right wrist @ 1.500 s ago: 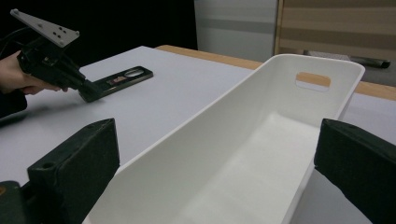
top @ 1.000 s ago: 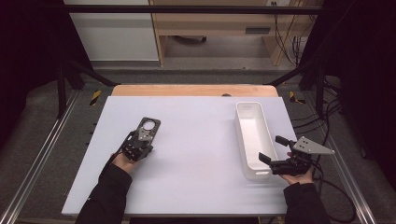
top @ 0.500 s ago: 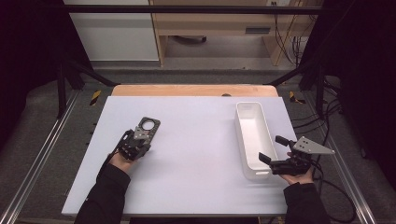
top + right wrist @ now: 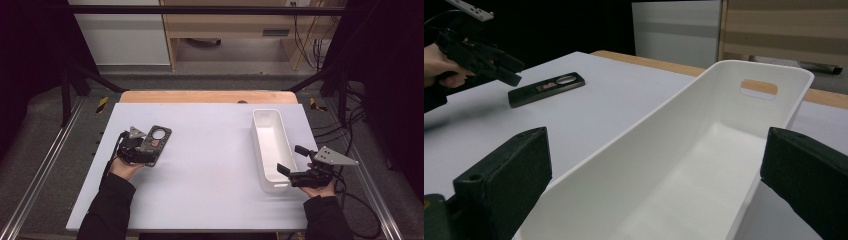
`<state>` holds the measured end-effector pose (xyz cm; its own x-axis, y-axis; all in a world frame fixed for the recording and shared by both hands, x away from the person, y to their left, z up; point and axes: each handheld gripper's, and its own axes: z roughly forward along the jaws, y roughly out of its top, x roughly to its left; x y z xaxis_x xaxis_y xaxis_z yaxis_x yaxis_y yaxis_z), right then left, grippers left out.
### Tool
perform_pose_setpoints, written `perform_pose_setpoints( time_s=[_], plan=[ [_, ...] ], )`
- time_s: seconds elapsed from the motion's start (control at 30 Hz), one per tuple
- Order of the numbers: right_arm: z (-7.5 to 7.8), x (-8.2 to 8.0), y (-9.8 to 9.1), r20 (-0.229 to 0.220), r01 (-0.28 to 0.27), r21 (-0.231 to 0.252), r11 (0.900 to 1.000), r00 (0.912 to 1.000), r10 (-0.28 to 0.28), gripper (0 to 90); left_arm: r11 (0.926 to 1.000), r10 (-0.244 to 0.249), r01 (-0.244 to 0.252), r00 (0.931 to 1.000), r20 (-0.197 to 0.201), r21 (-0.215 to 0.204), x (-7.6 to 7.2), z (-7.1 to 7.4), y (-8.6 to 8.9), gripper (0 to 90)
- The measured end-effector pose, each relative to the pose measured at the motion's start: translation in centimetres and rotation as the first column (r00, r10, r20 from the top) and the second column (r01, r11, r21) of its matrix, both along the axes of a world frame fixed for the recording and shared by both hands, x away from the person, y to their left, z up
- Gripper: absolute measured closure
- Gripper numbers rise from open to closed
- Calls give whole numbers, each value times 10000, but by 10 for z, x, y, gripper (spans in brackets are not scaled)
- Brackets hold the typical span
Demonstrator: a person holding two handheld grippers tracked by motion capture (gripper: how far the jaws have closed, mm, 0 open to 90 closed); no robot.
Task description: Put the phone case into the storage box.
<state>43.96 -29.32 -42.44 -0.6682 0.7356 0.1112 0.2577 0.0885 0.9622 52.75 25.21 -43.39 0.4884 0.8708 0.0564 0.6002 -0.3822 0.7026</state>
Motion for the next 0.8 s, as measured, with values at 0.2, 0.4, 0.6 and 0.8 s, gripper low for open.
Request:
perform_pose_setpoints(
  time_s=[0.2,0.4,0.6,0.8],
  plan=[
    [0,0,0,-9,-1,-2,10000,10000,1,5,9996,266,-266,9996,-41,-96,10,-2,4,11],
    [0,0,0,-14,-16,-19,10000,10000,16,4,9991,417,-418,9990,-132,-39,21,-5,3,0],
    [0,0,0,-19,-18,-10,10000,10000,18,5,9983,524,-515,9981,-315,288,32,-6,-1,0],
    [0,0,1,-11,-16,-29,10000,10000,16,5,9966,656,-626,9962,-565,533,43,-9,-2,0]
  ],
)
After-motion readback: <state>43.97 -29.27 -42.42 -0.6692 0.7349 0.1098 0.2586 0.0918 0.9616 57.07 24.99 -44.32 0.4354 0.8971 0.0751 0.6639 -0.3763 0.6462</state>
